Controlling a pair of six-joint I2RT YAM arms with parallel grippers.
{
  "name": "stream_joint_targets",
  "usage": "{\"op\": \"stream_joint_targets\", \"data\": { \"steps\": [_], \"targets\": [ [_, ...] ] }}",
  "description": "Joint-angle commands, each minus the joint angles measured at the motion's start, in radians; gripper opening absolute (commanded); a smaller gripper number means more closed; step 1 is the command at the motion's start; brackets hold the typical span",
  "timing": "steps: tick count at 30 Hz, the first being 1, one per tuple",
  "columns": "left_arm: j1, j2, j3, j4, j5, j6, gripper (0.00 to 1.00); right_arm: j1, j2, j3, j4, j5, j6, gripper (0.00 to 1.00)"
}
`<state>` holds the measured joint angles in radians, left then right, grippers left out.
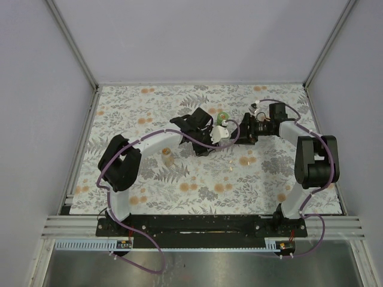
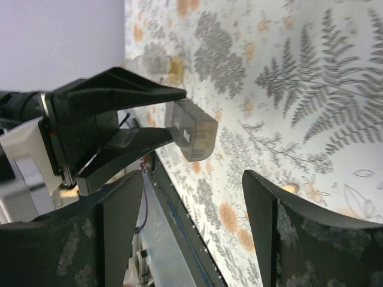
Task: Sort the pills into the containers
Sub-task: Place the pill container at the center of the board.
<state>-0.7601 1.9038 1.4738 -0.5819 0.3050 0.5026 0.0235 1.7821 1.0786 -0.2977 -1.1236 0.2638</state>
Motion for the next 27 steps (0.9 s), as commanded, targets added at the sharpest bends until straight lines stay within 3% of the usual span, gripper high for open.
{"op": "stream_joint_targets", "data": {
  "steps": [1,5,12,27],
  "targets": [
    [-0.007,-0.055,-0.039,0.019,-0.030,0.206,0.00,-0.008,-0.079,0.067,-0.116,0.188,-0.113,0.77],
    [-0.016,-0.037,-0.053,0.011,-0.038,0.315,0.00,-0.008,-0.111,0.084,-0.172,0.289,-0.161,0.80],
    [-0.036,-0.009,-0.064,0.033,-0.018,0.358,0.00,-0.008,-0.158,0.083,-0.202,0.357,-0.209,0.88],
    [-0.117,0.126,-0.041,0.024,-0.089,0.379,0.11,-0.017,-0.105,0.116,-0.267,0.334,-0.221,0.89]
  ]
}}
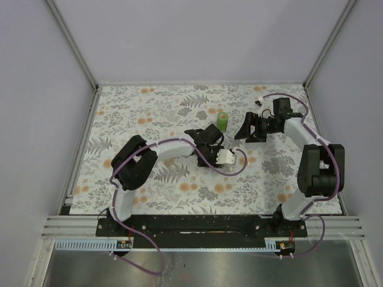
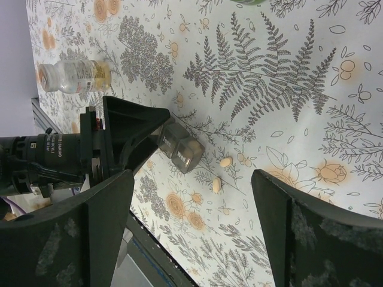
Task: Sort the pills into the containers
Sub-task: Place the pill container at the center of the board.
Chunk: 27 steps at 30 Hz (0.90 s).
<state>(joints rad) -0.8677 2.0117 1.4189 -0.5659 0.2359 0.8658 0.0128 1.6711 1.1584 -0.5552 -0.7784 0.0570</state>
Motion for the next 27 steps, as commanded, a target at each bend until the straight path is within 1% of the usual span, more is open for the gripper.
{"op": "stream_joint_targets", "data": {
  "steps": [1,7,8,10,11,14,15,16,19,20,24,27],
  "targets": [
    [-0.010,0.021,0.014,0.008,-0.015,0.013,0.13,-0.005,0.004,0.035,-0.009,-0.016,-0.014,0.89],
    [-0.011,0.022,0.020,0.008,-0.009,-0.008,0.27,-0.007,0.013,0.030,-0.009,-0.042,-0.014,0.90],
    [-0.011,0.019,0.020,0.008,-0.004,-0.013,0.30,-0.005,0.015,0.030,-0.009,-0.045,-0.013,0.90],
    [-0.011,0.018,0.018,0.008,0.000,-0.016,0.40,-0.007,0.015,0.029,-0.009,-0.044,-0.013,0.90],
    [-0.013,0.015,0.020,0.008,0.000,-0.019,0.46,-0.007,0.016,0.029,-0.009,-0.044,-0.013,0.90],
    [-0.011,0.002,0.018,0.011,0.006,-0.028,0.73,-0.007,0.016,0.030,-0.008,-0.045,-0.011,0.90],
    [-0.011,-0.002,0.015,0.011,0.013,-0.028,0.78,-0.007,0.015,0.029,-0.009,-0.045,-0.011,0.90],
    [-0.013,-0.005,0.014,0.012,0.019,-0.030,0.87,-0.005,0.013,0.030,-0.009,-0.047,-0.011,0.90],
    [-0.013,-0.017,0.006,0.014,0.020,-0.036,0.92,-0.007,0.013,0.030,-0.009,-0.050,-0.013,0.90],
    [-0.011,-0.025,-0.001,0.020,0.020,-0.036,0.93,-0.032,0.015,0.029,-0.008,-0.051,-0.014,0.90],
    [0.004,-0.068,-0.037,0.038,0.029,-0.040,0.95,-0.034,0.016,0.029,-0.009,-0.059,-0.017,0.90],
    [0.041,-0.103,-0.046,0.043,0.083,-0.056,0.95,-0.034,0.015,0.029,-0.011,-0.059,-0.023,0.90]
  ]
}}
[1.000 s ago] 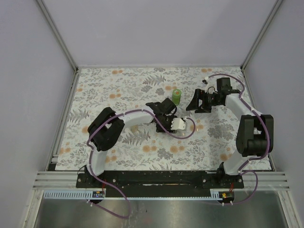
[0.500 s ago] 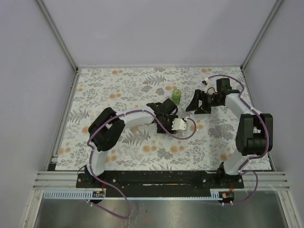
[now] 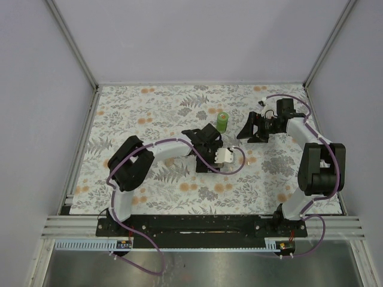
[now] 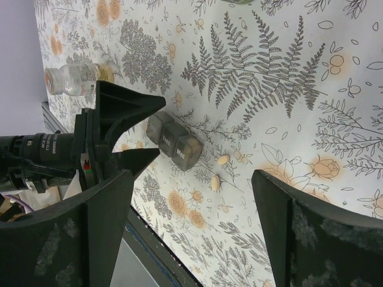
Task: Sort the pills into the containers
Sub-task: Place the pill container at the center of the board.
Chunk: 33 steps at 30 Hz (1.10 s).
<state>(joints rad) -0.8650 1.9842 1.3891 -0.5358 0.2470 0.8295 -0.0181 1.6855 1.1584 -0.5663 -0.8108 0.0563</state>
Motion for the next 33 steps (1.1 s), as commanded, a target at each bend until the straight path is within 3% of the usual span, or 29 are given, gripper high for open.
{"op": "stream_joint_targets", "data": {
  "steps": [1,6,18,26,33],
  "targets": [
    [0.052,-0.084,-0.018,0.007,0.090,-0.023,0.94,-0.003,0.000,0.029,0.000,-0.025,-0.027,0.90],
    [0.107,-0.120,-0.013,-0.012,0.165,-0.042,0.93,-0.003,-0.021,0.040,-0.041,-0.001,-0.079,0.90],
    [0.119,-0.119,-0.054,0.059,0.259,-0.121,0.90,-0.003,-0.139,-0.017,-0.104,0.059,-0.182,0.93],
    [0.121,-0.136,-0.157,0.235,0.285,-0.256,0.87,-0.003,-0.145,-0.039,-0.104,0.016,-0.168,0.93],
    [0.130,-0.182,-0.309,0.499,0.287,-0.394,0.87,-0.003,-0.129,-0.040,-0.103,-0.027,-0.165,0.93]
  ]
}}
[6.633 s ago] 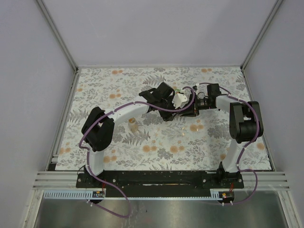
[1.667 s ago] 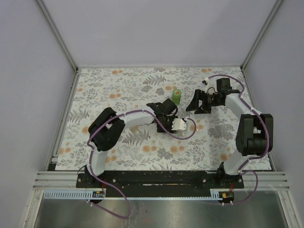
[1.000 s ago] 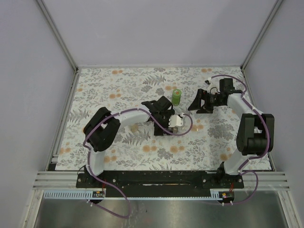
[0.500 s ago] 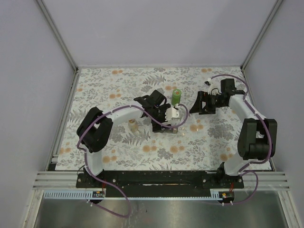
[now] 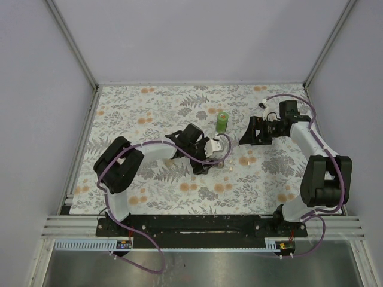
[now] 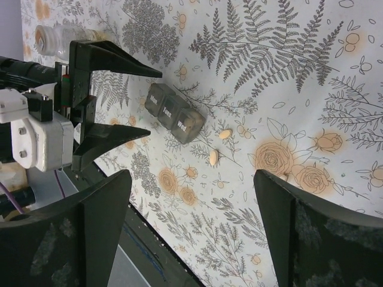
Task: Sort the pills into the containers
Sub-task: Place the pill container at the center of the board, then pick up the pill container at the center of the board.
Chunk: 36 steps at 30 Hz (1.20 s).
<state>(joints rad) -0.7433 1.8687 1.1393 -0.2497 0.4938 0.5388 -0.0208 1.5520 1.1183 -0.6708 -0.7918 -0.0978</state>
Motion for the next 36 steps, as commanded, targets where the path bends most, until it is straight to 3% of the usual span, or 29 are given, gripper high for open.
{"op": "stream_joint_targets", "data": {
  "steps": [1,15,28,36],
  "targets": [
    [0.009,-0.071,-0.081,0.243,0.034,-0.111,0.87,-0.001,0.006,0.000,0.000,-0.052,-0.010,0.93],
    [0.085,-0.077,-0.253,0.547,0.248,-0.091,0.86,-0.001,0.022,-0.006,0.000,-0.093,-0.005,0.93],
    [0.091,-0.042,-0.248,0.584,0.241,-0.157,0.81,-0.001,0.022,-0.009,0.000,-0.126,0.001,0.94],
    [0.091,-0.029,-0.329,0.733,0.267,-0.191,0.79,-0.001,0.028,-0.008,0.000,-0.136,0.003,0.94]
  ]
}}
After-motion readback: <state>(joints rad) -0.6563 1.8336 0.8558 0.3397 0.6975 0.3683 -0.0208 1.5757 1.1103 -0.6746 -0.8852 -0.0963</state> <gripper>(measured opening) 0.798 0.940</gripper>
